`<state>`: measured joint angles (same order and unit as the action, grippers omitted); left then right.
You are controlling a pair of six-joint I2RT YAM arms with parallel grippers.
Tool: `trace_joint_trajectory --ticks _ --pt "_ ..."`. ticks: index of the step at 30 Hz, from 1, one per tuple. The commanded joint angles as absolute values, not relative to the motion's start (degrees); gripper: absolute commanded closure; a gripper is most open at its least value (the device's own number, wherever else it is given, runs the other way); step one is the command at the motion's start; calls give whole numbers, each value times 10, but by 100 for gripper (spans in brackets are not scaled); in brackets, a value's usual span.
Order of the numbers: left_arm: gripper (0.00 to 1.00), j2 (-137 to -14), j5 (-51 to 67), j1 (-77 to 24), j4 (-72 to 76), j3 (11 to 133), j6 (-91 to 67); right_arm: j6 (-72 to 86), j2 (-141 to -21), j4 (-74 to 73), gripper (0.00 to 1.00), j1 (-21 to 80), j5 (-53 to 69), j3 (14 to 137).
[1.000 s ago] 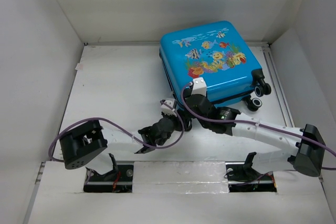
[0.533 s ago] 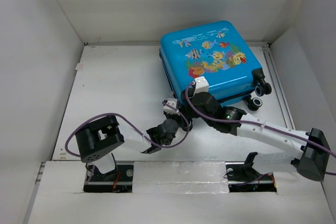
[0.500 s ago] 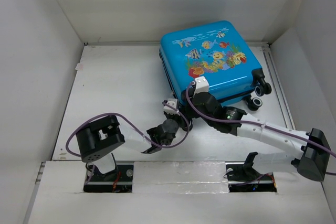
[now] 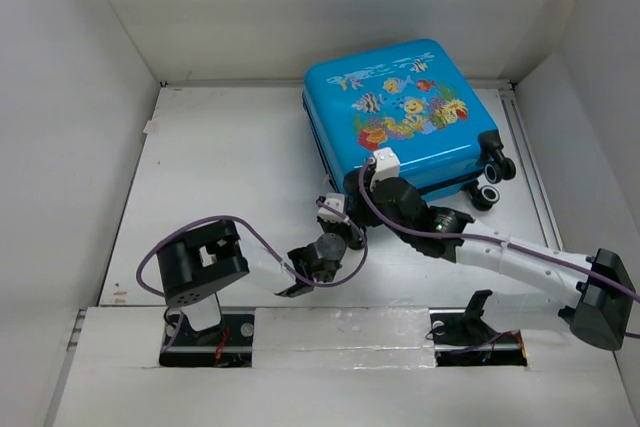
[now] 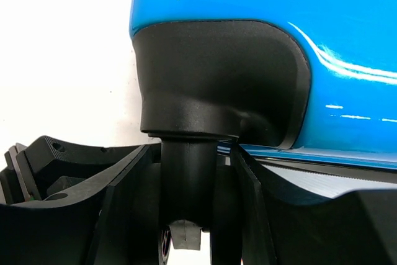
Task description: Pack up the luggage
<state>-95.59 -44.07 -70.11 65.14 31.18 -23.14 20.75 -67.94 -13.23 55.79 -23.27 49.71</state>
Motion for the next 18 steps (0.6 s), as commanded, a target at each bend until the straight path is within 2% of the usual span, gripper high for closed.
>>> trace_joint_trajectory --ticks 1,11,18 --pt "100 -947 -485 -693 753 358 -196 192 -661 -63 100 575 -126 480" --pt "100 -910 -497 -679 745 289 -174 203 -648 -120 100 570 -216 461" --pt "100 -861 -519 -665 714 262 -151 208 -621 -133 100 548 -220 430"
